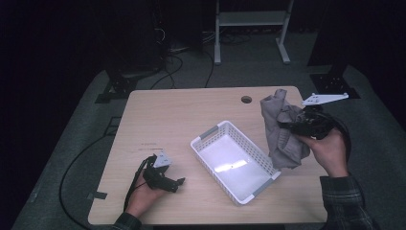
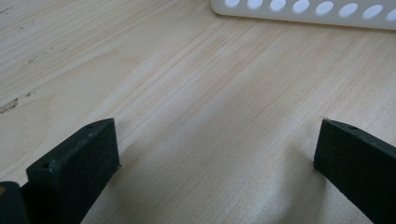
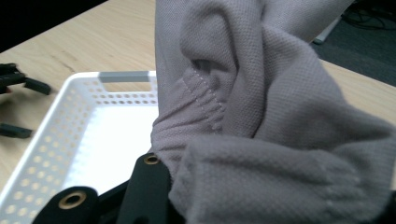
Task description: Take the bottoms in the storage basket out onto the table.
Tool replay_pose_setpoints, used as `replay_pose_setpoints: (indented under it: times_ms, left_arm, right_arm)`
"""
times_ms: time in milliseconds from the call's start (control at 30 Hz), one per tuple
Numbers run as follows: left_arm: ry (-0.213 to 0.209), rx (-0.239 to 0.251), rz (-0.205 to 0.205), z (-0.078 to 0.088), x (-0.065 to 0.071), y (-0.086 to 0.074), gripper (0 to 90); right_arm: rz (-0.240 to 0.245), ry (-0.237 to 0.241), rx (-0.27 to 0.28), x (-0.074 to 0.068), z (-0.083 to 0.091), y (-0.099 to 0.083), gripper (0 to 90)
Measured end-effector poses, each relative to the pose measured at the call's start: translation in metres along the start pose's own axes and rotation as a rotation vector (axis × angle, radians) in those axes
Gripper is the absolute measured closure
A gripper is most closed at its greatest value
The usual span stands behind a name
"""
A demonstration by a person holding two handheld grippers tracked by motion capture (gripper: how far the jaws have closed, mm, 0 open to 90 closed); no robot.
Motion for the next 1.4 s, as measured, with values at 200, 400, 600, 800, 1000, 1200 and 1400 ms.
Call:
replay_pose_setpoints:
  times_ms: [200, 400, 600, 800, 1000, 1200, 1400]
  left_arm:
    - [-0.001, -0.002, -0.001, 0.000, 0.000, 0.000, 0.0]
    - [0.000, 0.001, 0.001, 0.000, 0.000, 0.000, 0.0]
    - [-0.001, -0.003, -0.001, 0.000, 0.000, 0.000, 0.0]
    - [-0.001, -0.001, 0.002, 0.000, 0.000, 0.000, 0.0]
    - [0.001, -0.003, 0.001, 0.000, 0.000, 0.000, 0.0]
    - [0.001, -0.004, 0.001, 0.000, 0.000, 0.000, 0.0]
    - [0.001, -0.004, 0.001, 0.000, 0.000, 0.000, 0.0]
  right_arm:
    - [-0.015, -0.055, -0.029, 0.023, -0.003, -0.012, 63.9]
    - [-0.032, -0.084, -0.049, 0.043, -0.012, -0.026, 63.7]
    - [-0.049, -0.096, -0.064, 0.061, -0.022, -0.040, 63.3]
    - [-0.053, -0.090, -0.080, 0.074, -0.038, -0.053, 63.0]
    - [-0.061, -0.079, -0.087, 0.086, -0.053, -0.067, 62.4]
    - [-0.066, -0.088, -0.123, 0.095, -0.068, -0.083, 61.8]
    - [-0.083, -0.075, -0.166, 0.099, -0.085, -0.096, 61.1]
Point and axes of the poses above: each handheld gripper's, and its own axes: z roughly backward along the jaws, y roughly out of its top, x roughly to its right, the point moved 7 cm from there along -z, roughly forward along the jaws, and after that the axes turned 9 degrees about y, right-handed, at the moved point
